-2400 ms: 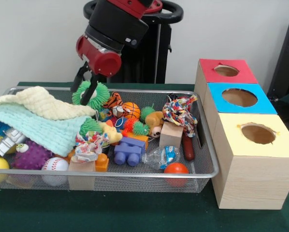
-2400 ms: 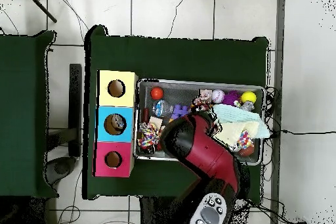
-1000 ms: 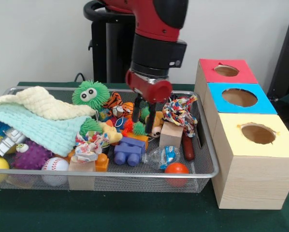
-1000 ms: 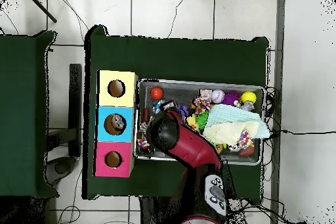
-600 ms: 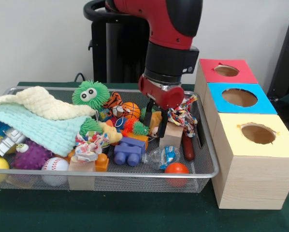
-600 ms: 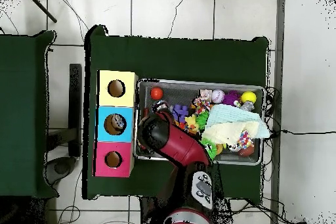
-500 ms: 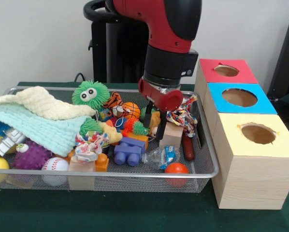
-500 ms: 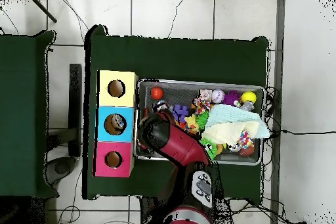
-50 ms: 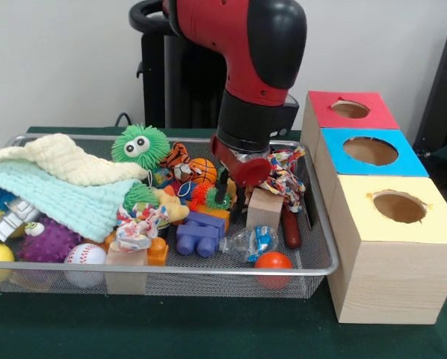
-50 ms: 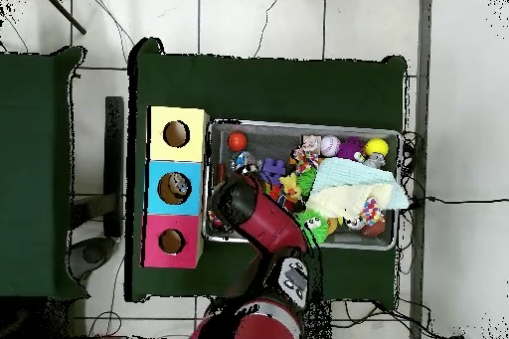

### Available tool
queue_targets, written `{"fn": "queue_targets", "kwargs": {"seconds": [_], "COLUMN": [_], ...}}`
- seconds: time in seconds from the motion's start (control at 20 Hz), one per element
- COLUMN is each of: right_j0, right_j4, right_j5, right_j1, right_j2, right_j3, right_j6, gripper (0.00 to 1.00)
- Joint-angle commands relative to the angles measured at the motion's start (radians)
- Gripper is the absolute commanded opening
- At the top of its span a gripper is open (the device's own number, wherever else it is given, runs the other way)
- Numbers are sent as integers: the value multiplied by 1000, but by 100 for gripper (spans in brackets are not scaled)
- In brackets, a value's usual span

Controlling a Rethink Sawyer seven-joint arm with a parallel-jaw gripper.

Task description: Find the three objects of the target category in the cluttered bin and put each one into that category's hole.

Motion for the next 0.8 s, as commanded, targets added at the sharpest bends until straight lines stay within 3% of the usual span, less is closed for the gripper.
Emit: {"fn": "queue_targets", "kwargs": {"seconds": [0.05,0.25,0.8], "right_j0": [64,92,97], "right_j4": [176,218,289], "right_j5": [123,163,112], "right_j1": [108,139,198], "right_j2": [-83,-109,-106], "right_j3": [-109,-137,-162], "right_j6": [370,387,425], "gripper": [100,100,100]}}
